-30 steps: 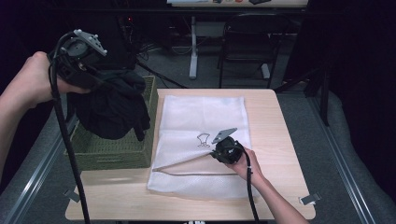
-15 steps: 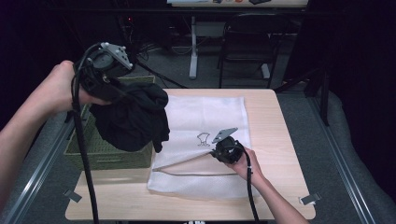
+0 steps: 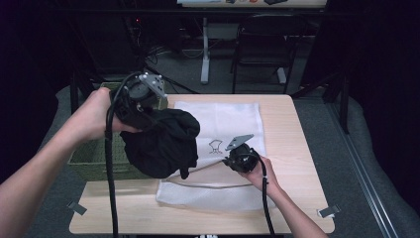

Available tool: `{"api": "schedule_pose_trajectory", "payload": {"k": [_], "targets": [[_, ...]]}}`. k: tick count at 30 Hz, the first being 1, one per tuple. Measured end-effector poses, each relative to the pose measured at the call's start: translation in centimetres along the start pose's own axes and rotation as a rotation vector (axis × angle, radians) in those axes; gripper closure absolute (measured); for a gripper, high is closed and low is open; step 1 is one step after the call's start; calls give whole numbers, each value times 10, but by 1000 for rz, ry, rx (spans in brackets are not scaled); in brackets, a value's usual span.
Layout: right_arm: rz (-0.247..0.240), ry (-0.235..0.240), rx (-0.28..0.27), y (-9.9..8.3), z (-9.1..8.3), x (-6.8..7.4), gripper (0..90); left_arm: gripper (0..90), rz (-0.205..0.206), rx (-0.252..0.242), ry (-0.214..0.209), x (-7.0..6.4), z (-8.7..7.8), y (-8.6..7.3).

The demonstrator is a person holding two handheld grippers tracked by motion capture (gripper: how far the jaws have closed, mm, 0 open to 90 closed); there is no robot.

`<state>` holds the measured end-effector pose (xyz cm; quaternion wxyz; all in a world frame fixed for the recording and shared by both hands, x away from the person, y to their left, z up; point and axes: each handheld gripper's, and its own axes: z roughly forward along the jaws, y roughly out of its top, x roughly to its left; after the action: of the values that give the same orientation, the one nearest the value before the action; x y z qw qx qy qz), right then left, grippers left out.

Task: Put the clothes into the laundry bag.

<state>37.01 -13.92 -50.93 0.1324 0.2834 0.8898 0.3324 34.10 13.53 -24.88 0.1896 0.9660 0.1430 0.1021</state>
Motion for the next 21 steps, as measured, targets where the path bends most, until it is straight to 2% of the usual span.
{"api": "schedule_pose_trajectory", "payload": {"k": [4, 6, 11, 21], "targets": [[5, 5, -4, 1, -1, 0, 872, 716, 3, -17, -34, -6, 16, 2], [11, 3, -7, 2, -2, 1, 872, 716, 16, -17, -55, -8, 25, 3], [17, 5, -14, 3, -5, 1, 872, 715, 13, -9, -103, -12, 49, 3], [18, 7, -40, 6, -10, 2, 872, 714, -26, -5, -177, -13, 95, -6]]}}
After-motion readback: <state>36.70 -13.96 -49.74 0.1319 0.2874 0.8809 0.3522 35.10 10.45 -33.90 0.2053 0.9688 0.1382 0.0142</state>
